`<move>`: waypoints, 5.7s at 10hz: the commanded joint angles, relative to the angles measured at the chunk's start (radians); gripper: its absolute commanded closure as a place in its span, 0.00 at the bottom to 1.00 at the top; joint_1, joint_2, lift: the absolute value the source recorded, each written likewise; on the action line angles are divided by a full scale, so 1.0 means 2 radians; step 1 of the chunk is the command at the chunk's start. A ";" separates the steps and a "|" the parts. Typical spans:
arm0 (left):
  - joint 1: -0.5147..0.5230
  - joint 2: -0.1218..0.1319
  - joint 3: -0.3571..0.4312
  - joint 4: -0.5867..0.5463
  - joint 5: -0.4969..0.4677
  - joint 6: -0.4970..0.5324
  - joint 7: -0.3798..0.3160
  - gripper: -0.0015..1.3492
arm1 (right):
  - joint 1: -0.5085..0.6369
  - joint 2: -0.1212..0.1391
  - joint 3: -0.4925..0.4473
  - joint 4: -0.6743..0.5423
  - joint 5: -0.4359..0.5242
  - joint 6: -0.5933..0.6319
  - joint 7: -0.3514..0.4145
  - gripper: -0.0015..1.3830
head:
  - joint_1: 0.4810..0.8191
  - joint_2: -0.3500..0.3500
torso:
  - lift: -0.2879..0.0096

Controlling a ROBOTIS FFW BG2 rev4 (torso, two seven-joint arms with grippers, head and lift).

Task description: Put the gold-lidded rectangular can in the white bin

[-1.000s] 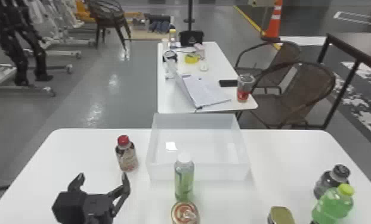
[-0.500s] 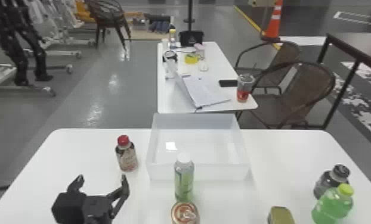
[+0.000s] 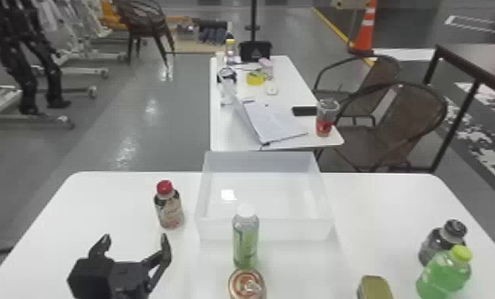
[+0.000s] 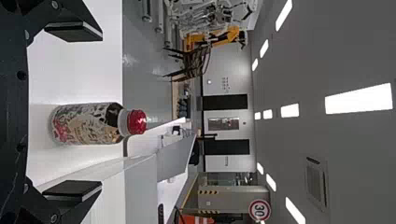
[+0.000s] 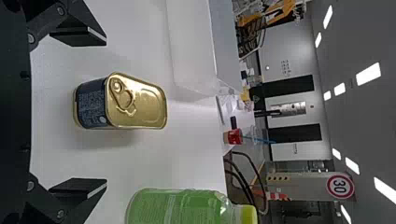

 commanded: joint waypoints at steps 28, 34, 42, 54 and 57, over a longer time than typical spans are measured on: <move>-0.008 -0.022 0.007 0.022 0.002 -0.028 -0.012 0.13 | -0.258 -0.031 -0.009 -0.002 -0.036 0.203 0.104 0.93 | 0.20 0.50 | 0.63; -0.018 -0.015 -0.002 0.028 0.008 -0.027 -0.012 0.13 | -0.400 -0.028 0.048 0.141 -0.048 0.188 0.123 0.93 | 0.20 0.50 | 0.63; -0.025 -0.012 -0.008 0.037 0.018 -0.030 -0.012 0.13 | -0.495 -0.038 0.089 0.325 -0.053 0.195 0.159 0.93 | 0.20 0.50 | 0.63; -0.023 -0.011 -0.006 0.038 0.018 -0.038 -0.012 0.13 | -0.406 -0.038 0.089 0.200 -0.086 0.070 0.097 0.13 | 0.20 0.50 | 0.63; -0.021 -0.014 -0.003 0.038 0.015 -0.045 -0.011 0.13 | -0.284 -0.037 0.077 0.119 -0.073 -0.027 0.024 0.13 | 0.20 0.50 | 0.63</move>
